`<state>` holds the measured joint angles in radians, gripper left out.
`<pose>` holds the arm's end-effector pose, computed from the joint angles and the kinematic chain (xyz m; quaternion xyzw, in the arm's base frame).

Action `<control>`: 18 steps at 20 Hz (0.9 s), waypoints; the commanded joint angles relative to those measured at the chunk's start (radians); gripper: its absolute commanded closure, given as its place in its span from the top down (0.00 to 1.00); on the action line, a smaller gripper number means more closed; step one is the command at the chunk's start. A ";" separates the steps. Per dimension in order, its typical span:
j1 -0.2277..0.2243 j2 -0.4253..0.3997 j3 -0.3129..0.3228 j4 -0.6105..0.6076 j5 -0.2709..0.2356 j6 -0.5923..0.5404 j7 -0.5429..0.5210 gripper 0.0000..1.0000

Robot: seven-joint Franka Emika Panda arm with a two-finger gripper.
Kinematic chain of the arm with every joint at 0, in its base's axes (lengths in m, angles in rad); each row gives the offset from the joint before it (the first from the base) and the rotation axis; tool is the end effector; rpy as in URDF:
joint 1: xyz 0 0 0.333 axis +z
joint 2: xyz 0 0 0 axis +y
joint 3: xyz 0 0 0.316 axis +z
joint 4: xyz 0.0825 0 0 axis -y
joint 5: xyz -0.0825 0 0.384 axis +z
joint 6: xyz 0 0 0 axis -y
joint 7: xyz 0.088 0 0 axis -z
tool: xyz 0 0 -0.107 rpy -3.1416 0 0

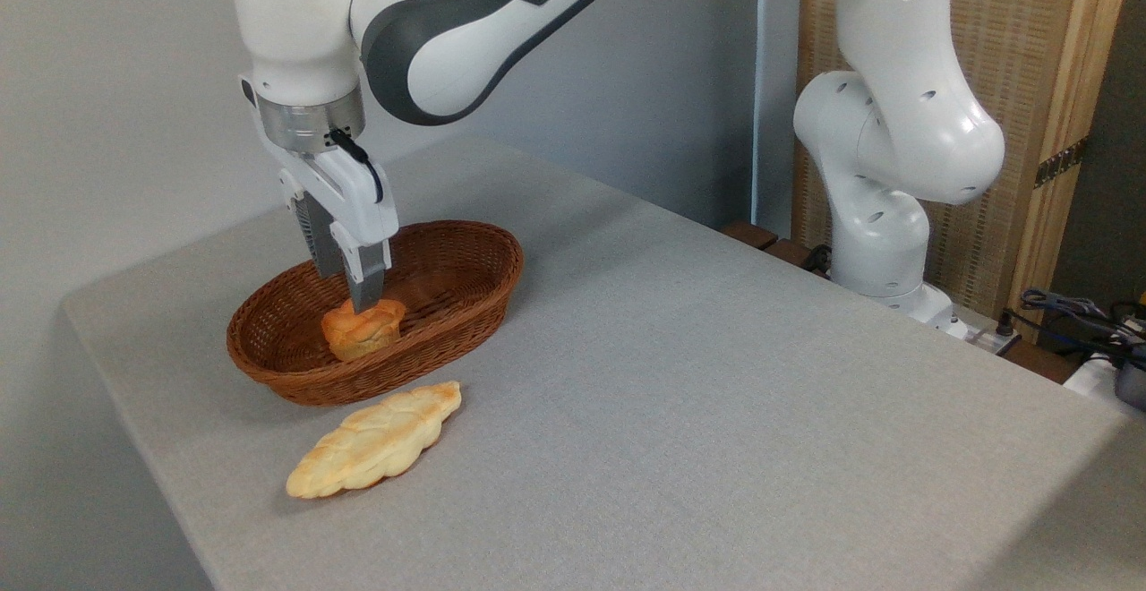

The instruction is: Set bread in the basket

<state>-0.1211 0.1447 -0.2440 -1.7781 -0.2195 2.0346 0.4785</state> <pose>0.5728 -0.2248 0.4865 0.9222 -0.3640 0.0636 0.1144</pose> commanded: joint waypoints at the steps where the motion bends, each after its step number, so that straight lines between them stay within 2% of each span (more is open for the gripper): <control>1: 0.003 -0.072 0.032 0.006 0.037 -0.054 0.012 1.00; 3: 0.000 -0.097 0.095 0.023 0.069 -0.173 0.075 1.00; 6: 0.000 -0.099 0.179 0.127 0.072 -0.340 0.156 1.00; 10: 0.000 -0.116 0.290 0.177 0.074 -0.418 0.209 1.00; 14: -0.002 -0.117 0.299 0.213 0.137 -0.435 0.204 1.00; 18: -0.003 -0.112 0.299 0.224 0.137 -0.441 0.204 1.00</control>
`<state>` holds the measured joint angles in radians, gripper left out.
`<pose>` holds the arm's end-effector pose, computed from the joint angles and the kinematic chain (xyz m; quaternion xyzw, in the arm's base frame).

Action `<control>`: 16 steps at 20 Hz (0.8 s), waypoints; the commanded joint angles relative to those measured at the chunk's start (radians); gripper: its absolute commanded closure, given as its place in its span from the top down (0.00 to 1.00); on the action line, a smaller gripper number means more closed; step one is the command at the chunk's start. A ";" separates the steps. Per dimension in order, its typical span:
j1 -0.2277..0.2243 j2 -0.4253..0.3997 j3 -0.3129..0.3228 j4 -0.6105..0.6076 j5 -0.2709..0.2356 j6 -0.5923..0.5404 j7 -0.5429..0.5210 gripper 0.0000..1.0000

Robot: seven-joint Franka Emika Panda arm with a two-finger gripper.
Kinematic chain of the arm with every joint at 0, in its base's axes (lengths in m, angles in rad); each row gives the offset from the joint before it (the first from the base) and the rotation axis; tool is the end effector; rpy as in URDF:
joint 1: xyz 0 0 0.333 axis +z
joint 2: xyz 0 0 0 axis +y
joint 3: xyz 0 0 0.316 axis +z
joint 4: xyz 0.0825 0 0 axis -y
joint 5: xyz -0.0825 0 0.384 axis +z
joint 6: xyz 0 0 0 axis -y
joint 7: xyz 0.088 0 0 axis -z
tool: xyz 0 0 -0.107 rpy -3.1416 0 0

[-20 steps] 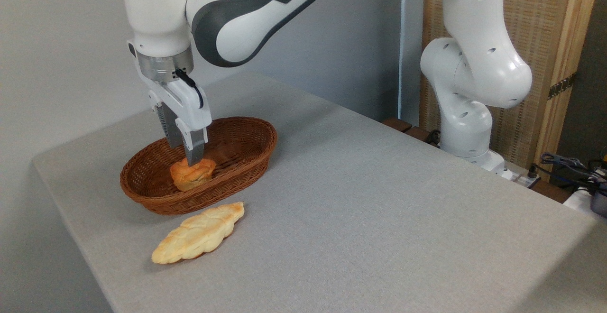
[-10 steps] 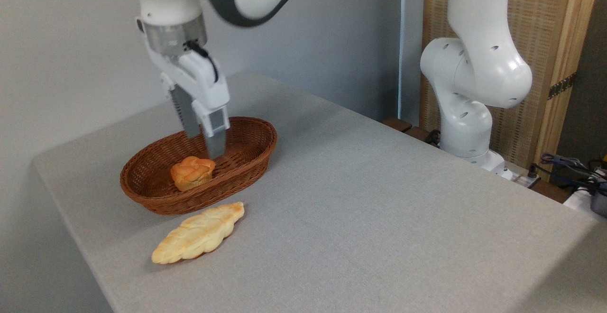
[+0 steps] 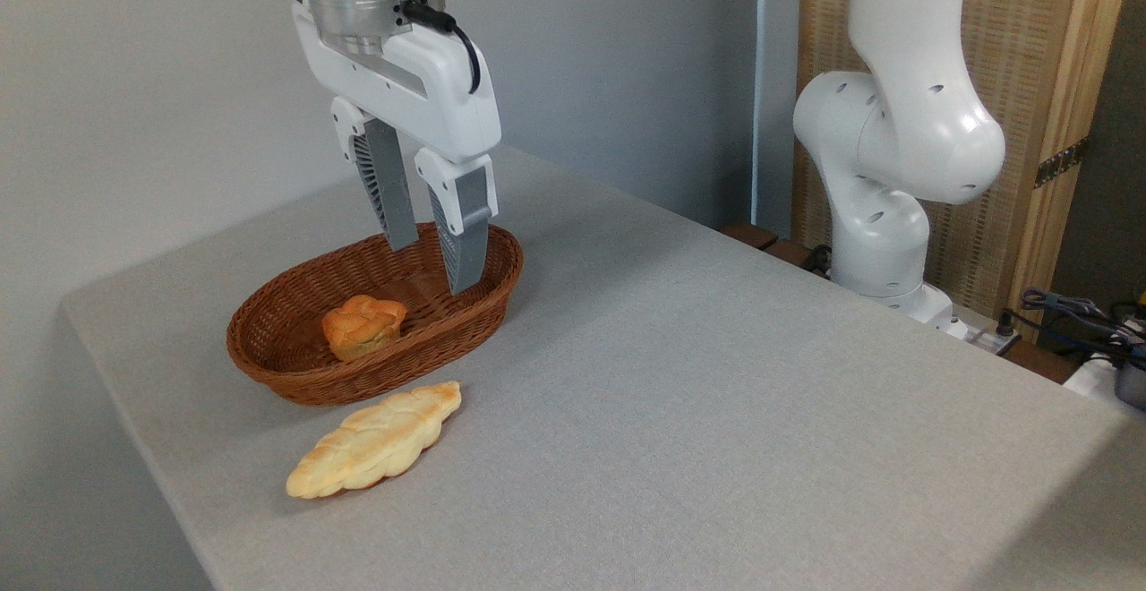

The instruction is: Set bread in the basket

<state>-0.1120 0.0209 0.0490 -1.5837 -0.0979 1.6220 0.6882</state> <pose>0.5637 -0.0459 0.6117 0.9299 -0.3645 0.0232 0.0434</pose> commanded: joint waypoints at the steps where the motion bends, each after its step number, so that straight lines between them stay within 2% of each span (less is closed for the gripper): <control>1: -0.012 0.011 0.008 0.030 0.011 -0.027 0.002 1.00; 5: -0.011 0.014 0.011 0.031 0.007 -0.027 0.005 1.00; 8: 0.005 0.007 -0.011 0.031 0.006 -0.027 0.005 1.00; 11: 0.054 -0.009 -0.055 0.031 0.004 -0.024 0.005 1.00; 16: 0.054 -0.009 -0.057 0.030 0.006 -0.025 0.005 1.00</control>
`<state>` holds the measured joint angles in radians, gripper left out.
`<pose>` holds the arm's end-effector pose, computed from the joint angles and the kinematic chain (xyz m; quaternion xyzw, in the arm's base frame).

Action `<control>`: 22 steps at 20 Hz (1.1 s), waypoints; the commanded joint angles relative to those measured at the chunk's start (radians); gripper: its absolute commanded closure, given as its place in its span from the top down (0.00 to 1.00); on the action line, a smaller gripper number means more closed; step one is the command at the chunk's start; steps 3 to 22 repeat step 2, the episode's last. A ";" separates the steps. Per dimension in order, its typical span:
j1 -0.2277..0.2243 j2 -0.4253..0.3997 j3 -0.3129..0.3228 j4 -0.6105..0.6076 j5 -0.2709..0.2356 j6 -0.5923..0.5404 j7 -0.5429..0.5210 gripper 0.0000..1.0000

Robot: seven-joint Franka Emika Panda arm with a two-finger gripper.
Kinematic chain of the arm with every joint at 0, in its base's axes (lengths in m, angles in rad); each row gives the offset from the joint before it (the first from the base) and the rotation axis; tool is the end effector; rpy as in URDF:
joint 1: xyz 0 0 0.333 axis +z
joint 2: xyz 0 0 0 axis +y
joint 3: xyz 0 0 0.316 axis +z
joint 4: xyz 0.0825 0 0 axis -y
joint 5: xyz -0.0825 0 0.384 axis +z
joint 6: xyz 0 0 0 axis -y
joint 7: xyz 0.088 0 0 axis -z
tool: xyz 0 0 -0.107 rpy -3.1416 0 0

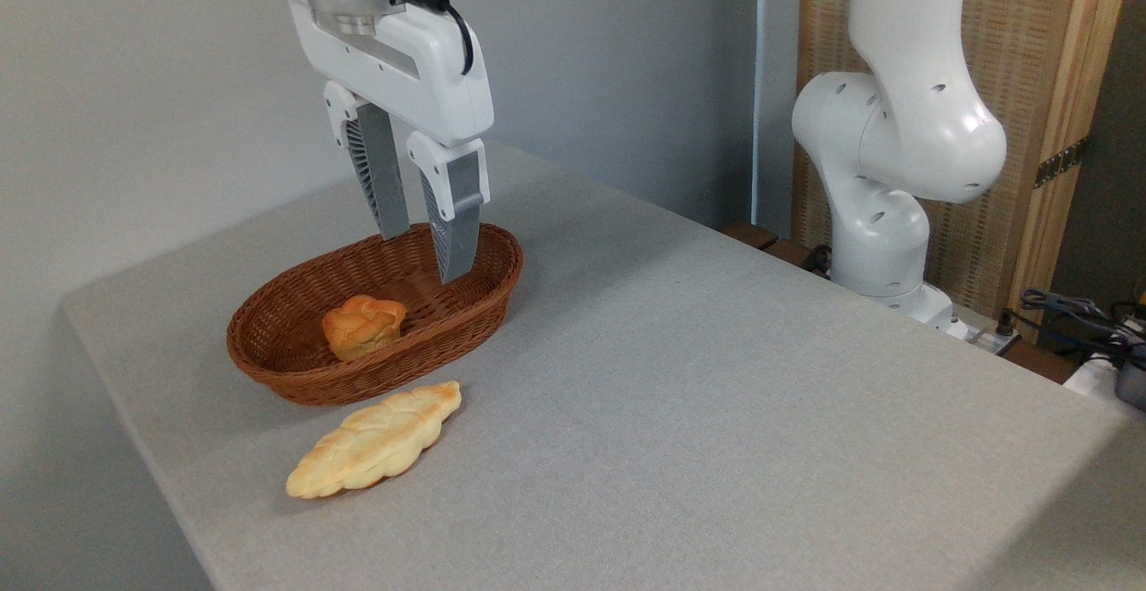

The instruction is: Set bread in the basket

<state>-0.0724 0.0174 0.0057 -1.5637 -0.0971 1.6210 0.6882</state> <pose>0.5631 -0.0476 0.6231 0.9289 -0.3667 0.0338 0.0400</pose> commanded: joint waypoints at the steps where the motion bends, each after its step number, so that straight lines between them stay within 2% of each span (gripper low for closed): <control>1: 0.014 -0.005 -0.010 0.011 0.005 -0.024 0.005 1.00; 22: 0.014 -0.005 -0.010 0.010 0.005 -0.024 0.005 1.00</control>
